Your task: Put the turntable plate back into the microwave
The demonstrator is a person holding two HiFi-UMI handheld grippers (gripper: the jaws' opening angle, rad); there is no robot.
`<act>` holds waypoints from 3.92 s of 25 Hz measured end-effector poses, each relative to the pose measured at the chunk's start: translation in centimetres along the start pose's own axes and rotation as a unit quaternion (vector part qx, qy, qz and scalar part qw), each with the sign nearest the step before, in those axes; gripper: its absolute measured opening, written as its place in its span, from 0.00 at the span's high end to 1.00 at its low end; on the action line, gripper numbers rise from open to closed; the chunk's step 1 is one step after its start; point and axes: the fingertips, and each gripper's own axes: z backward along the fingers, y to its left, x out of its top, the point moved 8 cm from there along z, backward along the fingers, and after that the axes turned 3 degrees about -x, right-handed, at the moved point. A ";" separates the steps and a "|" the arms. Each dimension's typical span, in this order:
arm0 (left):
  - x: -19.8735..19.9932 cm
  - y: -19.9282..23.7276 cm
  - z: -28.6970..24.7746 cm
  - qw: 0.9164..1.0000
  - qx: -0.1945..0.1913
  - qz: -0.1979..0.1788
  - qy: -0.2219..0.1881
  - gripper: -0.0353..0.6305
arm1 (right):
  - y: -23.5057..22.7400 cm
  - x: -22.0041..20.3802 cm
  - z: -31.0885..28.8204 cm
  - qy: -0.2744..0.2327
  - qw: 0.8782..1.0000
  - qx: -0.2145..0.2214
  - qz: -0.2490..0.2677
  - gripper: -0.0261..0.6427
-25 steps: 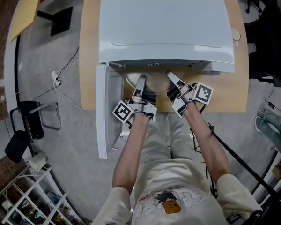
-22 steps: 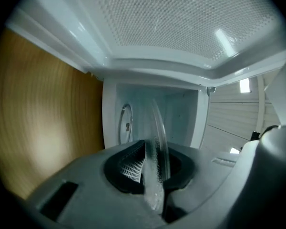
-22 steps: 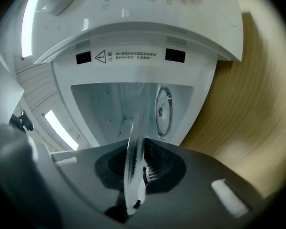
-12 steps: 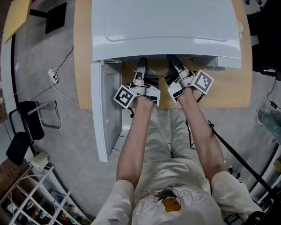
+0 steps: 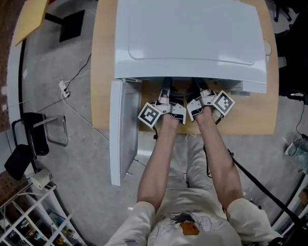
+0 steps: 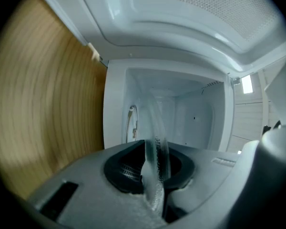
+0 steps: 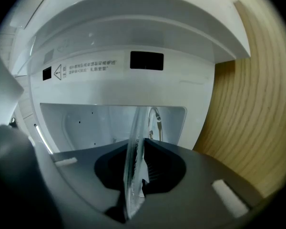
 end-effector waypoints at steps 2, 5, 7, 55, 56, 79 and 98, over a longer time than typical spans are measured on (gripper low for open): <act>-0.2 0.3 -0.1 1.000 -0.001 0.004 -0.012 0.90 | -0.1 0.3 -0.3 0.004 1.000 0.000 -0.003 0.90; -0.5 0.5 0.1 1.000 -0.007 0.008 -0.022 0.90 | -0.1 0.3 -0.1 0.013 1.000 -0.006 -0.008 0.91; -0.5 0.8 0.1 1.000 -0.005 0.008 -0.027 0.90 | -0.2 0.4 0.4 0.026 0.999 -0.018 0.004 0.90; -0.3 1.7 2.1 0.999 0.038 -0.027 0.018 0.90 | -1.3 -2.0 2.5 0.117 0.991 -0.054 0.019 0.85; -0.1 1.8 2.0 0.998 0.041 -0.033 0.019 0.90 | -1.4 -2.0 2.5 0.120 0.991 -0.058 0.021 0.87; 0.3 1.1 1.8 0.996 0.077 -0.024 0.035 0.95 | -1.1 -0.8 -0.2 0.096 0.992 -0.083 0.007 0.92; 0.1 1.7 -0.9 0.994 0.096 -0.019 0.051 0.95 | -1.2 -1.5 1.9 0.071 0.994 -0.082 -0.022 0.95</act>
